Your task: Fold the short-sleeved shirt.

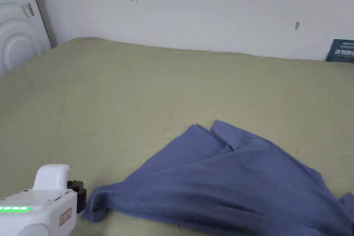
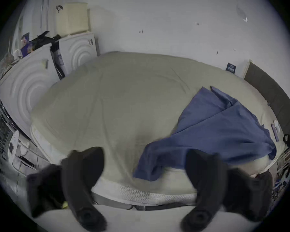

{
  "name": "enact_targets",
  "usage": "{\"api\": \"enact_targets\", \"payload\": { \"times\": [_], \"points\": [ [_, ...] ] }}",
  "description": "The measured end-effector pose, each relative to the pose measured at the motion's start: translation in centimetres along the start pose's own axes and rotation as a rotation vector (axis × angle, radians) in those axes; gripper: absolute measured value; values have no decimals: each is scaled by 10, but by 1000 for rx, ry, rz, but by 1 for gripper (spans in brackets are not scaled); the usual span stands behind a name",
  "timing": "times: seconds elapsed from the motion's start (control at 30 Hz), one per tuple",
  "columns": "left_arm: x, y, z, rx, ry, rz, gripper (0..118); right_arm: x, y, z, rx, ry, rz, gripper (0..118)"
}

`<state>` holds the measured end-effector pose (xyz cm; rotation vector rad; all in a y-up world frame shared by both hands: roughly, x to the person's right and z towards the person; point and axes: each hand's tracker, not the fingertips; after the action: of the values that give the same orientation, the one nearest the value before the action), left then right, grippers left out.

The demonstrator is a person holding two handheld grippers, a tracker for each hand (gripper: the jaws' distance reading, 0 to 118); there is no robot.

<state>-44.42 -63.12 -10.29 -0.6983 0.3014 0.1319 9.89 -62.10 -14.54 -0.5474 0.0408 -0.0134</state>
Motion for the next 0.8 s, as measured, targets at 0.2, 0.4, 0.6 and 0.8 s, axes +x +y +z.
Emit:
{"api": "enact_targets", "payload": {
  "times": [0.2,0.4,0.6,0.8],
  "points": [
    [-13,-15,-6,-55,-18,31,0,-56,-16,15,17,61,17,0],
    [-23,-14,-52,-187,-97,19,118,-77,-30,9,-37,116,0,0],
    [-15,-11,-109,-253,-57,-53,117,-79,-33,-9,-102,121,15,0],
    [-8,-9,-113,-233,-187,-19,5,-68,-11,-60,-157,97,61,0]
  ]
}}
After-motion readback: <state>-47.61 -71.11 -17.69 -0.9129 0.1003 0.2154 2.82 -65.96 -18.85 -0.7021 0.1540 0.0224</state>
